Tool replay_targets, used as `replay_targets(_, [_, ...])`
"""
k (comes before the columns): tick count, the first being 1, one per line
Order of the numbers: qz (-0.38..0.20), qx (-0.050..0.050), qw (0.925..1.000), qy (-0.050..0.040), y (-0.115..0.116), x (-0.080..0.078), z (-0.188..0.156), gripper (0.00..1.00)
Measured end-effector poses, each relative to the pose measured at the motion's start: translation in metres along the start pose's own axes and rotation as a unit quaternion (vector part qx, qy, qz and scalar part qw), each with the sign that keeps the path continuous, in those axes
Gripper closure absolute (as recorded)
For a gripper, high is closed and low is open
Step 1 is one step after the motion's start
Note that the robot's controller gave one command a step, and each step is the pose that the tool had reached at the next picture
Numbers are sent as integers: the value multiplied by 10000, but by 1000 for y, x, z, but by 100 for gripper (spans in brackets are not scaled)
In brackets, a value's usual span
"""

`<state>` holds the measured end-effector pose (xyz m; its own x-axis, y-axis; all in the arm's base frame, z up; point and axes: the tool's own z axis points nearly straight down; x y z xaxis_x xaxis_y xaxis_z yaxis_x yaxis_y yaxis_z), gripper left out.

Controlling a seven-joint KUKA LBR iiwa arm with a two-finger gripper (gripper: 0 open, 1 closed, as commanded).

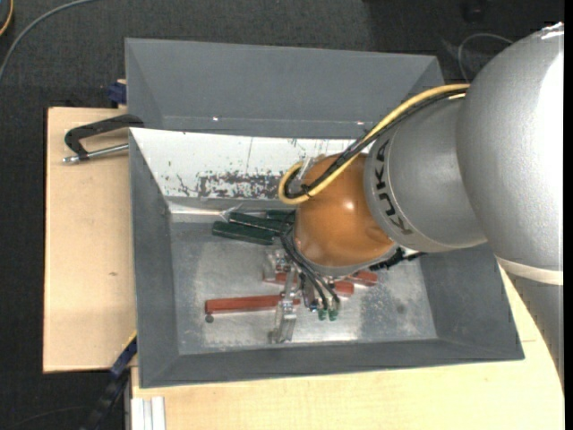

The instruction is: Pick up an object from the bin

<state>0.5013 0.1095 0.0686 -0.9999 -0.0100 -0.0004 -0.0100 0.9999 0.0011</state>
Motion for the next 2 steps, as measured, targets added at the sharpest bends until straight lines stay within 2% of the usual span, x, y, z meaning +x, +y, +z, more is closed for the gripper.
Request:
replay_targets(1, [8, -17, 10000, -61, 1, -4, -6, 100])
replay_targets(2, [44, -14, 10000, -65, -2, 8, -156, 100])
